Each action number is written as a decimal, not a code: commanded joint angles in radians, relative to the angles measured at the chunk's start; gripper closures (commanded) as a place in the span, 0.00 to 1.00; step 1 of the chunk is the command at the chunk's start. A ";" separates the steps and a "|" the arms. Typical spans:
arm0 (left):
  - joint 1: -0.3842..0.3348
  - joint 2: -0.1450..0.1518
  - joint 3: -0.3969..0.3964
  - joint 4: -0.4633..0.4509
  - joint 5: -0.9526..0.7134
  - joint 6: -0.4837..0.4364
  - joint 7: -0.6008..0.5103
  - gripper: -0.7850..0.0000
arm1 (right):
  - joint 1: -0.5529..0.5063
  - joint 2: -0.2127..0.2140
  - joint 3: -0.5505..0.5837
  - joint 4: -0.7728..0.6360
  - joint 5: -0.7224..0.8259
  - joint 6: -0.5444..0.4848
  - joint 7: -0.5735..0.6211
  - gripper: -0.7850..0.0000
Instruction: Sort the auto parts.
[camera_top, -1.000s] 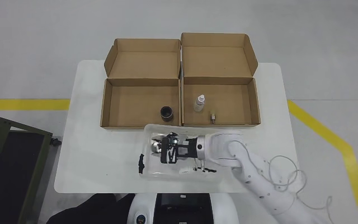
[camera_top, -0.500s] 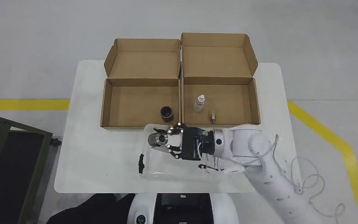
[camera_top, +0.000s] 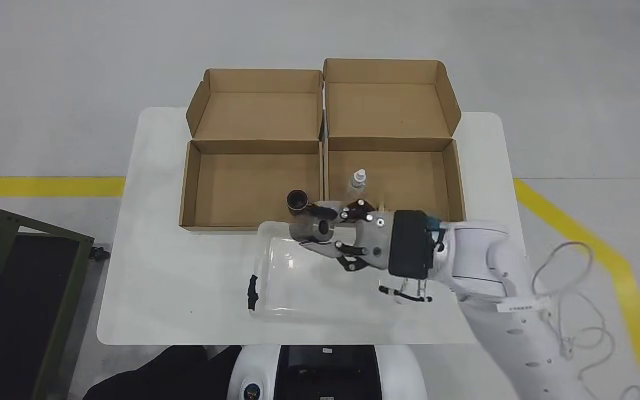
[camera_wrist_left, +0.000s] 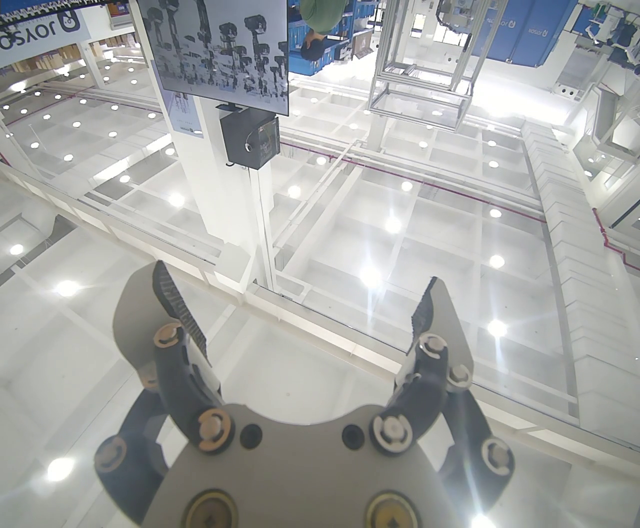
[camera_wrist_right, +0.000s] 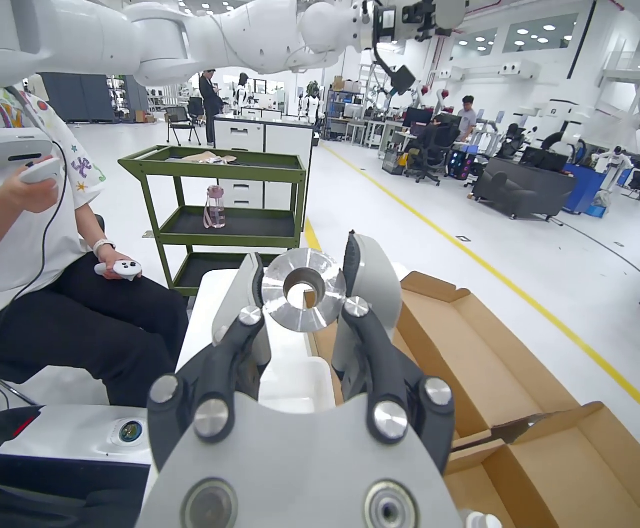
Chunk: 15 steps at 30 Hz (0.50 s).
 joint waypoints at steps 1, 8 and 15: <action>0.000 0.000 0.000 0.000 0.000 0.000 0.000 0.00 | -0.008 0.002 0.015 -0.003 0.005 0.000 -0.013 1.00; 0.000 0.000 0.000 0.000 0.000 0.000 0.000 0.00 | -0.030 0.007 0.050 -0.014 0.006 0.004 -0.075 1.00; 0.000 0.000 0.000 0.000 0.000 0.000 0.000 0.00 | -0.031 0.010 0.062 -0.005 0.000 -0.009 -0.111 1.00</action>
